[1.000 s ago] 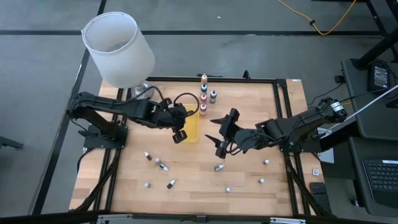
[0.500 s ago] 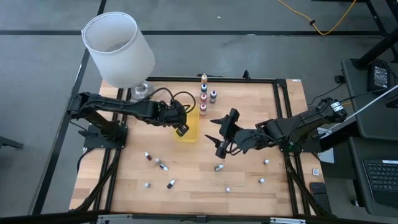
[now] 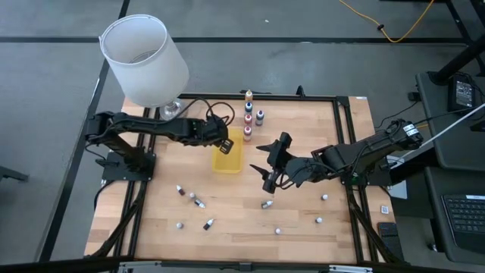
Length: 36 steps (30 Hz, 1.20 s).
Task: Pick & Place food coloring
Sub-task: Put the small green bottle into the yellow bin
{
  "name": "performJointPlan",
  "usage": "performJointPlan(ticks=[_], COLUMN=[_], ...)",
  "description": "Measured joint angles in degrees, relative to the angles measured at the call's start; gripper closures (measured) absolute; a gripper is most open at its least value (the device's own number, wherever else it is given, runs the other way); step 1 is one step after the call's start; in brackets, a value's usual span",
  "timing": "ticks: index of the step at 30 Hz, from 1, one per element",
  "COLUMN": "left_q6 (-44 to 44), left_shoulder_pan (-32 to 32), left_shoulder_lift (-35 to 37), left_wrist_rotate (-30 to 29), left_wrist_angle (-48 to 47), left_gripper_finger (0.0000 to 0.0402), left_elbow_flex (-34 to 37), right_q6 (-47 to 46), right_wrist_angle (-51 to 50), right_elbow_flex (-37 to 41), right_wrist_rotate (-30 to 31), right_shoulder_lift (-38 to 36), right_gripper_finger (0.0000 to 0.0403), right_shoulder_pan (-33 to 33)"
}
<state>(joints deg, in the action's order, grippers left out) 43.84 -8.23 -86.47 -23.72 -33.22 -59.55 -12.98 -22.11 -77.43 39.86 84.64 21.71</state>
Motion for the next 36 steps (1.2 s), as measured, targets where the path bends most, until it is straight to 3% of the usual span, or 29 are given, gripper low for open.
performJointPlan(ticks=[16,25,36], left_q6=[5.47,6.96,-0.14], left_shoulder_pan=[9.03,12.56,12.68], left_shoulder_lift=[-10.17,-12.05,-12.05], left_wrist_rotate=[-0.60,0.73,4.75], left_wrist_angle=[0.67,1.37,1.30], left_gripper_finger=[0.0341,0.0341,0.0341], left_elbow_flex=[-0.02,-0.02,-0.02], right_q6=[0.15,-0.02,-0.24], right_wrist_angle=[-0.05,-0.15,-0.15], right_elbow_flex=[0.00,0.00,0.00], right_wrist_rotate=[0.00,-0.44,-1.07], right_shoulder_lift=[0.02,0.04,0.04], right_gripper_finger=[0.0116,0.0116,0.0116], right_shoulder_pan=[-0.02,-0.02,-0.02])
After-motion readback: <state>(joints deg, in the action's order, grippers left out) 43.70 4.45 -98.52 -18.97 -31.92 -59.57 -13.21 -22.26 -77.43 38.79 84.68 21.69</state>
